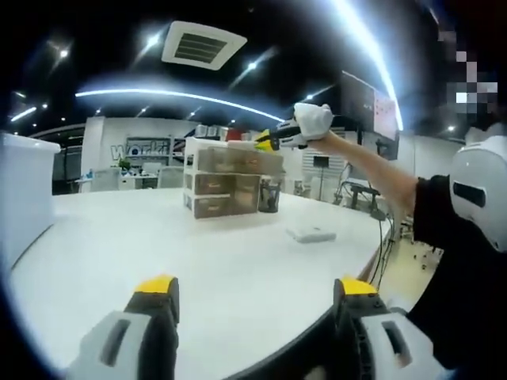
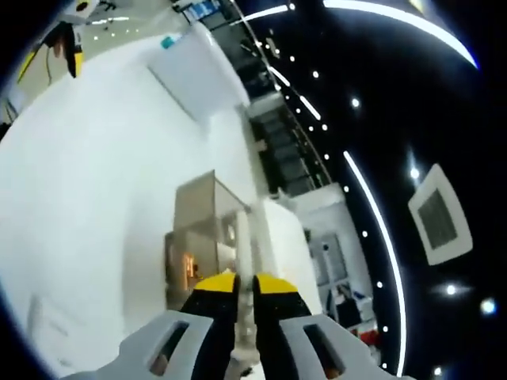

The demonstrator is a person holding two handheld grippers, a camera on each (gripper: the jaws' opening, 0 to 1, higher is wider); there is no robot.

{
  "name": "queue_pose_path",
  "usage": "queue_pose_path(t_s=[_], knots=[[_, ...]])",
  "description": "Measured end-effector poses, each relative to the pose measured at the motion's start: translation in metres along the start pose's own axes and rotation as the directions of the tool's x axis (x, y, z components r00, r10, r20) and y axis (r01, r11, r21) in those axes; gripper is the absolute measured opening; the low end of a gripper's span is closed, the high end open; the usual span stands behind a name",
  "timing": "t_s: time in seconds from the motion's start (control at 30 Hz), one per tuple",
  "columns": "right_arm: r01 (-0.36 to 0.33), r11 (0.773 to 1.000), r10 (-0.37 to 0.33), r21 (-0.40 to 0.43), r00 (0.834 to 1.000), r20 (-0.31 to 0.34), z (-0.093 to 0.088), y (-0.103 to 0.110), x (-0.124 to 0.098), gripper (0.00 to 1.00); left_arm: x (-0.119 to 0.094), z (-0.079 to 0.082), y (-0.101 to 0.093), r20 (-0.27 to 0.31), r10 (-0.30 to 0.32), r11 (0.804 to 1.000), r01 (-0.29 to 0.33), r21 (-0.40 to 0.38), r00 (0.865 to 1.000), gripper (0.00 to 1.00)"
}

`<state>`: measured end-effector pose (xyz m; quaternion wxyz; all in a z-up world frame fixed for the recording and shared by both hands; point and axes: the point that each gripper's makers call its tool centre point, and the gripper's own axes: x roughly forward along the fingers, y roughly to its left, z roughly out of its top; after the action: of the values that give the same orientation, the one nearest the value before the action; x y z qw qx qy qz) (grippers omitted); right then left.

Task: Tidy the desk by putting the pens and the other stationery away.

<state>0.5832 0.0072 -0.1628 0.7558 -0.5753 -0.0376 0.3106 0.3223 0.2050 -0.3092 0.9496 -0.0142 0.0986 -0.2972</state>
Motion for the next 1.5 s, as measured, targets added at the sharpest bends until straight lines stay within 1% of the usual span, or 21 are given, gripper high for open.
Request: queue_pose_path(t_s=[0.3,0.53,0.8,0.87,0.93,0.97,1.0,1.07,1.23,1.37,1.4,1.43,1.5], knots=[[-0.026,0.999,0.027,0.029,0.999,-0.03,-0.017,-0.009,0.011,0.06,0.001,-0.003,0.002,-0.003,0.003,1.0,-0.003,-0.017,1.0,0.78],[-0.045,0.998,0.047,0.033,0.998,-0.045,-0.026,-0.008,0.011,0.06,0.001,-0.003,0.002,-0.007,0.004,1.0,-0.004,-0.02,1.0,0.78],[-0.071,0.99,0.076,0.118,0.996,-0.039,-0.03,-0.01,0.006,0.09,0.002,-0.004,-0.005,-0.014,-0.009,1.0,0.008,-0.019,1.0,0.78],[-0.07,0.985,0.076,0.157,0.997,-0.028,-0.031,-0.01,0.001,0.11,0.001,-0.003,-0.005,-0.012,-0.009,1.0,0.008,-0.024,1.0,0.78],[-0.075,0.98,0.079,0.185,0.997,-0.014,-0.029,-0.01,-0.003,0.12,0.001,-0.003,-0.006,-0.012,-0.009,1.0,0.008,-0.026,1.0,0.78],[-0.074,0.979,0.077,0.187,0.997,-0.01,-0.028,-0.011,-0.005,0.11,0.001,-0.003,-0.006,-0.012,-0.009,1.0,0.008,-0.026,1.0,0.78],[-0.061,0.981,0.062,0.187,0.998,0.002,-0.026,-0.013,-0.009,0.1,0.001,-0.003,-0.006,-0.013,-0.009,1.0,0.009,-0.024,1.0,0.78],[-0.055,0.98,0.054,0.192,0.998,0.006,-0.025,-0.014,-0.015,0.1,0.002,-0.003,-0.007,-0.015,-0.012,1.0,0.012,-0.022,1.0,0.78],[-0.041,0.975,0.033,0.219,0.999,0.042,-0.02,-0.014,-0.03,0.12,0.004,0.0,-0.011,-0.009,-0.02,1.0,0.019,-0.017,1.0,0.78],[-0.047,0.964,0.024,0.26,0.996,0.09,-0.011,-0.004,-0.051,0.13,0.006,0.001,-0.016,-0.009,-0.032,0.999,0.032,-0.012,0.999,0.78],[-0.047,0.963,0.023,0.265,0.995,0.095,-0.01,-0.003,-0.052,0.14,0.007,0.001,-0.017,-0.01,-0.036,0.999,0.036,-0.012,0.999,0.78],[-0.051,0.957,0.018,0.285,0.993,0.116,-0.008,0.005,-0.064,0.15,0.007,0.001,-0.018,-0.01,-0.039,0.999,0.039,-0.011,0.999,0.78],[-0.045,0.952,0.006,0.304,0.992,0.128,-0.008,0.013,-0.075,0.16,0.008,0.001,-0.02,-0.006,-0.046,0.999,0.046,-0.012,0.999,0.78]])
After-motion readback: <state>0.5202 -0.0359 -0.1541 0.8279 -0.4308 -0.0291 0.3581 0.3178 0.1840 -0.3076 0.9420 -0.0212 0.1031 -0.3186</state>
